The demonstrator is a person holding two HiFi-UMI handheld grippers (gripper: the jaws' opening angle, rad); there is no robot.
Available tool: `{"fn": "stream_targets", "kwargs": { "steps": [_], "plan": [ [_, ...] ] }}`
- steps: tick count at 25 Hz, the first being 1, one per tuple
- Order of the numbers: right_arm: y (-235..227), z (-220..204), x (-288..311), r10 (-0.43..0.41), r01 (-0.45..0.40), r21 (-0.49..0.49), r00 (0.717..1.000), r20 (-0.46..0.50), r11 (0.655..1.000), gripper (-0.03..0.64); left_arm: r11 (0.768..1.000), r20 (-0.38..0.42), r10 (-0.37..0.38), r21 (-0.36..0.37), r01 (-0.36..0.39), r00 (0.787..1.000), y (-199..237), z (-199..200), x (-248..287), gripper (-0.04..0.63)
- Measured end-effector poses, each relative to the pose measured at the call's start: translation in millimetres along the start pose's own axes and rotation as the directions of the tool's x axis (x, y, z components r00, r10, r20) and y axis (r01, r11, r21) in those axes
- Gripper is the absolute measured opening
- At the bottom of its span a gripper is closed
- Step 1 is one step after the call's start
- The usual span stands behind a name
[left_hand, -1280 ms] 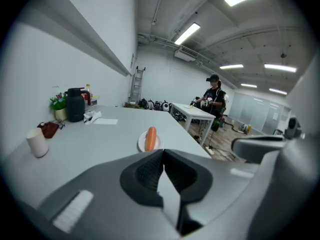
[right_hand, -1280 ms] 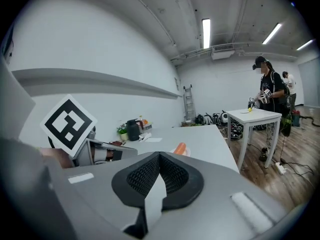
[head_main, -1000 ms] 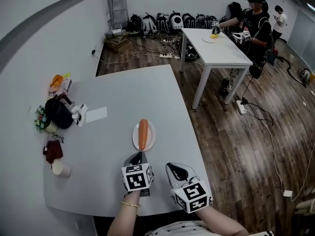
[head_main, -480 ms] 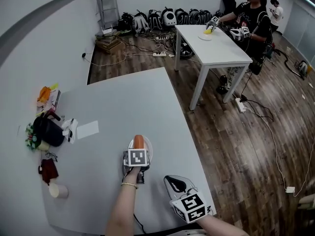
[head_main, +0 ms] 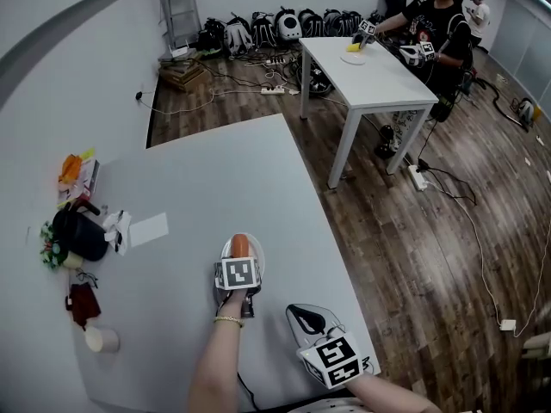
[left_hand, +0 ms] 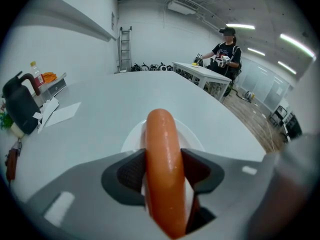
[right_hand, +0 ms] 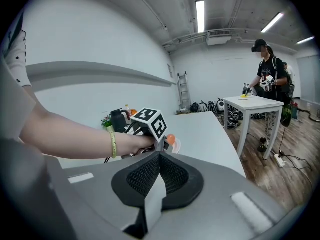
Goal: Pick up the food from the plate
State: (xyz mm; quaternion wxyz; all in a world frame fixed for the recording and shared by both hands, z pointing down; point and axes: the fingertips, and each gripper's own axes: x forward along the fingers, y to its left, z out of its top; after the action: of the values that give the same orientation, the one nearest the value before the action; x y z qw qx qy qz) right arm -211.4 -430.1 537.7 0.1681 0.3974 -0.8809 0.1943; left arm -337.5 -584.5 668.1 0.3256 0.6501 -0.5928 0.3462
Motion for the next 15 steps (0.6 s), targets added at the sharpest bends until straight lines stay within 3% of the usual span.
{"fn": "stream_targets", "kwargs": {
  "steps": [4, 9, 15],
  "plan": [
    [5, 2, -5, 0.006, -0.006, -0.013, 1.000, 0.014, 1.000, -0.002, 1.000, 0.014, 0.023, -0.011, -0.023, 1.000, 2, -3, -5, 0.215],
    [11, 2, -18, 0.002, -0.001, -0.026, 1.000, 0.023, 1.000, -0.002, 0.997, 0.109, -0.046, -0.056, 0.052, 0.993, -12, -5, -50, 0.215],
    [18, -5, -36, 0.000, 0.001, -0.045, 1.000, 0.031, 0.999, -0.002, 0.981, 0.312, -0.122, -0.107, 0.163, 0.942, -42, -21, -147, 0.215]
  ]
}}
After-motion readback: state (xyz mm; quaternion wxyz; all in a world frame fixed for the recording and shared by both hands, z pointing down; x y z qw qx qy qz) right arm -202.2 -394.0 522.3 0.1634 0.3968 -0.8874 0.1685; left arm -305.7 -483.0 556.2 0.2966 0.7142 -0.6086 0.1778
